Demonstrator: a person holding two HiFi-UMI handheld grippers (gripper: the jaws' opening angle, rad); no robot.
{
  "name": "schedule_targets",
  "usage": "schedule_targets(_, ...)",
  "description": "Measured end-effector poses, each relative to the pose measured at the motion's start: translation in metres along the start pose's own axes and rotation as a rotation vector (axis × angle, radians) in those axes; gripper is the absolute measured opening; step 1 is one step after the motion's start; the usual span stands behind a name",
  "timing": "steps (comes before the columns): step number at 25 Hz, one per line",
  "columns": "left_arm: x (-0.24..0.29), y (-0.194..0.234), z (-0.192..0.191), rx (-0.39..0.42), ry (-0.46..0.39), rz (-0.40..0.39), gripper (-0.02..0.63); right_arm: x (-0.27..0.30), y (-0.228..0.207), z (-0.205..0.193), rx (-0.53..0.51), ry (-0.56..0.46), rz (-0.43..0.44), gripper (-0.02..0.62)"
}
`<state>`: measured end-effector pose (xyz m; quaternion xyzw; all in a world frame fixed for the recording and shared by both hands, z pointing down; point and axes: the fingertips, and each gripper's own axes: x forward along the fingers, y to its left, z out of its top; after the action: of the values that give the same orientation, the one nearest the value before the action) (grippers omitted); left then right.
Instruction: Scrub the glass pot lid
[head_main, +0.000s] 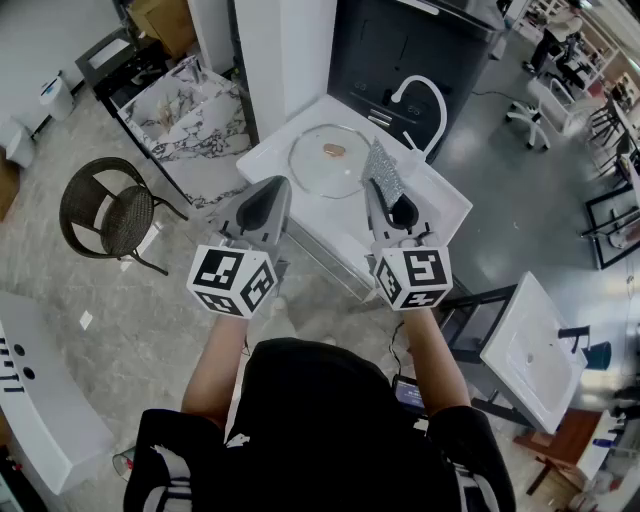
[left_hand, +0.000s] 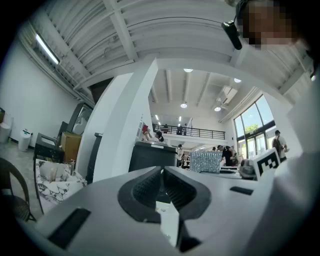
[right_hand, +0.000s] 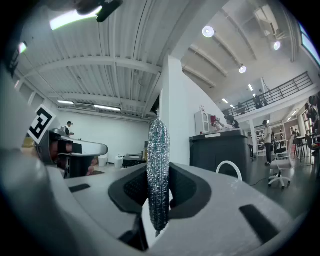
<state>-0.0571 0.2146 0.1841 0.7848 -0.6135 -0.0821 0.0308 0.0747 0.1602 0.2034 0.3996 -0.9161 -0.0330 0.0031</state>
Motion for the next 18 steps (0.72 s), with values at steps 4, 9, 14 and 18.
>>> schedule_targets(4, -0.002, -0.002, -0.003, 0.006, 0.012, 0.003, 0.014, -0.003, 0.003, -0.001, 0.028, 0.002, 0.023, 0.067)
schedule_targets(9, -0.003, -0.006, -0.008, 0.019, 0.023, -0.001, 0.014, -0.006, 0.001, -0.003, 0.036, 0.001, 0.026, 0.069)
schedule_targets(14, 0.004, 0.001, -0.01, 0.017, 0.029, -0.004, 0.014, 0.003, -0.001, -0.005, 0.043, 0.007, 0.022, 0.069)
schedule_targets(18, 0.016, 0.017, -0.014, -0.02, 0.036, -0.015, 0.014, 0.02, -0.004, -0.009, 0.04, 0.016, 0.013, 0.069)
